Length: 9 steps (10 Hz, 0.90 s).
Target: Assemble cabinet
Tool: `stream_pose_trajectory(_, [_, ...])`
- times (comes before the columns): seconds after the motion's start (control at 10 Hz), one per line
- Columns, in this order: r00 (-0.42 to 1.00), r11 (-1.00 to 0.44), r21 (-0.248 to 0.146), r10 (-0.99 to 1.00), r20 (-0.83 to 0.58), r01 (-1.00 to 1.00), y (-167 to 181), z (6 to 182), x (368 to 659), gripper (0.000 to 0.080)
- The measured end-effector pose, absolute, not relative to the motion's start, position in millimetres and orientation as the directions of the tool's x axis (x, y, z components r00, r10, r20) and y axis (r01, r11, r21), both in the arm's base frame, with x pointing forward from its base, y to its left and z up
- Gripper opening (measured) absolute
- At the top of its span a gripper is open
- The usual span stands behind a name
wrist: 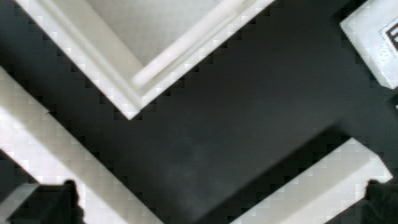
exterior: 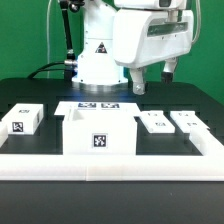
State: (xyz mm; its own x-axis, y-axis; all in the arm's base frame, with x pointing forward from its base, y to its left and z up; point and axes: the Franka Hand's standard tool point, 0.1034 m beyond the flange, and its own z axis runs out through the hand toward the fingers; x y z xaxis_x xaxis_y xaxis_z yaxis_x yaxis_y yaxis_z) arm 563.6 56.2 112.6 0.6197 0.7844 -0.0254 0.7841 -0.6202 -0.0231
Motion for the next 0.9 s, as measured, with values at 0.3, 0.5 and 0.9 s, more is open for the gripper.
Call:
stream_pose_trajectory(0.3, [0.62, -0.62, -0.023, 0.784, -0.025, 0.784, 56.3, 112.6, 563.6, 0.0798])
stream_pose_trajectory(0.5, [0.62, -0.62, -0.023, 0.784, -0.025, 0.784, 56.3, 112.6, 563.6, 0.0798])
stream_pose_trajectory(0.9, [0.549, -0.549, -0.015, 0.836, -0.016, 0.835, 47.5, 108.3, 559.6, 0.0798])
